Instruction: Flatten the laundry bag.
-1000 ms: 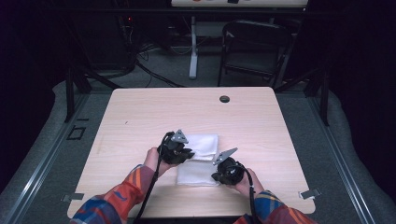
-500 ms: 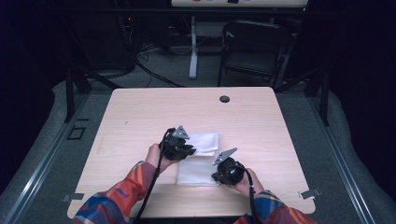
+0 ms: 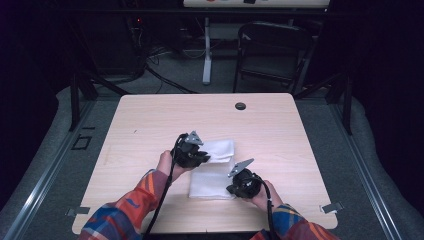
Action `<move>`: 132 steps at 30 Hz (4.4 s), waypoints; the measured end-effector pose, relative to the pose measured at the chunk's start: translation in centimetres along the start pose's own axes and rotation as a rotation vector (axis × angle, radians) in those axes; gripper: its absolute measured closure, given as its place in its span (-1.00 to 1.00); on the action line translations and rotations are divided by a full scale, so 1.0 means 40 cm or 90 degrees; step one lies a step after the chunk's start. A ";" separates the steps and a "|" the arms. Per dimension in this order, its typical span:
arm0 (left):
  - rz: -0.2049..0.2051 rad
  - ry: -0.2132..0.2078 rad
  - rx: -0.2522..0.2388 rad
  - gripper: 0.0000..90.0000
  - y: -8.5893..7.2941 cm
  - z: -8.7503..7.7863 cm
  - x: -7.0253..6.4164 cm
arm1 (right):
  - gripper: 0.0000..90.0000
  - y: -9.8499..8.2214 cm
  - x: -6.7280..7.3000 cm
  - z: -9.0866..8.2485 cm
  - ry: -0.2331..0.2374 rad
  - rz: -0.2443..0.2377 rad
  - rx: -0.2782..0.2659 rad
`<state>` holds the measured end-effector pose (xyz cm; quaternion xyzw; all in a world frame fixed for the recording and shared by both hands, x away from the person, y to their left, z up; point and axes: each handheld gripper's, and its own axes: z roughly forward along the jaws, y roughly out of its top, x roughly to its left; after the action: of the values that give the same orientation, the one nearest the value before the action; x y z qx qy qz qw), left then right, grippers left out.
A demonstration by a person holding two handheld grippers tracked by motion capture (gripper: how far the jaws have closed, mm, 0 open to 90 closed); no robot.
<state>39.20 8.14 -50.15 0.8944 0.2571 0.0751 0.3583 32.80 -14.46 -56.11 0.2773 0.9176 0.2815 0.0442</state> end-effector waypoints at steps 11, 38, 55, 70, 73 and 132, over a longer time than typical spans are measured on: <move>0.004 0.006 -0.004 0.77 0.016 0.007 0.018 | 1.00 0.000 0.000 0.000 0.000 0.000 0.000; -0.003 0.016 -0.017 0.77 0.043 0.026 0.054 | 1.00 -0.001 0.002 0.000 0.001 0.009 -0.004; -0.012 0.023 -0.022 0.79 0.070 0.026 0.085 | 1.00 -0.001 0.000 0.002 0.007 0.011 -0.009; -0.030 0.052 -0.014 0.79 0.107 0.030 0.125 | 1.00 0.002 0.002 -0.004 0.024 0.006 0.023; -0.031 0.059 -0.013 0.79 0.115 0.026 0.128 | 1.00 0.001 0.004 -0.006 0.035 0.008 0.029; -0.090 0.140 -0.031 -0.65 0.174 0.032 0.178 | 0.33 0.000 0.034 -0.038 0.054 -0.011 0.057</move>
<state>48.52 6.77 -46.70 0.8513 0.3555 0.1535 0.3539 31.28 -14.47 -54.75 0.2588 0.9327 0.2513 -0.0048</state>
